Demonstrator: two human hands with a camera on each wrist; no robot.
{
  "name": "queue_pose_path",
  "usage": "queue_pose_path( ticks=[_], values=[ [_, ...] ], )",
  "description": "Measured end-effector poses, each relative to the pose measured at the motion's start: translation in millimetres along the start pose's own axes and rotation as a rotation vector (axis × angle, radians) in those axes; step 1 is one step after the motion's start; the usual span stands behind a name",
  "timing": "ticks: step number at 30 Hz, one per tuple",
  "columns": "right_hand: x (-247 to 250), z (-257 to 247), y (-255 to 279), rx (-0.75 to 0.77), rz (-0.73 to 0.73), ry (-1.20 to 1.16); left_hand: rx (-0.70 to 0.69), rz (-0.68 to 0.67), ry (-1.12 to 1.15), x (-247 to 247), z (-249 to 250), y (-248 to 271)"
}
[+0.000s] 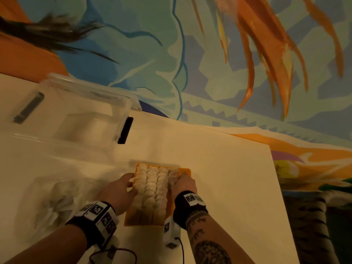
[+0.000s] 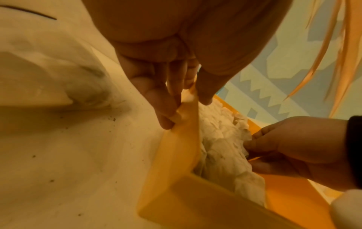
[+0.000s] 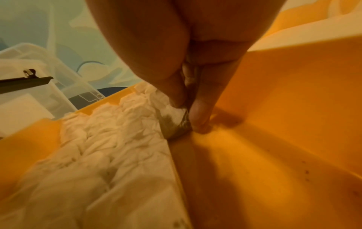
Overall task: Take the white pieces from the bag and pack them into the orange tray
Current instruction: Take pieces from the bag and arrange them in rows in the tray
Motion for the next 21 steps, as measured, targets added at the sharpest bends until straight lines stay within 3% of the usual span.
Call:
queue_pose_path(
  ticks=[5,14,17,21],
  values=[
    [-5,6,1,0.001,0.068,-0.065,-0.009,-0.008,0.015,-1,0,0],
    [2,5,7,0.011,0.003,-0.049,-0.009,-0.051,0.063,-5,-8,-5],
    [17,10,28,0.105,-0.004,-0.026,-0.043,-0.027,-0.031,-5,-5,-2],
    [25,31,69,0.368,-0.06,0.053,-0.059,-0.032,-0.135,-7,-5,-3]
  ],
)
Point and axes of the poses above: each hand's wrist, its own y-axis away from the middle knuckle, its own x-axis out of the back of the hand, z = x × y, the point moved 3 cm from there along -y, towards the middle knuckle, and after that the axes turned 8 degrees about x, right-handed, at the moved point
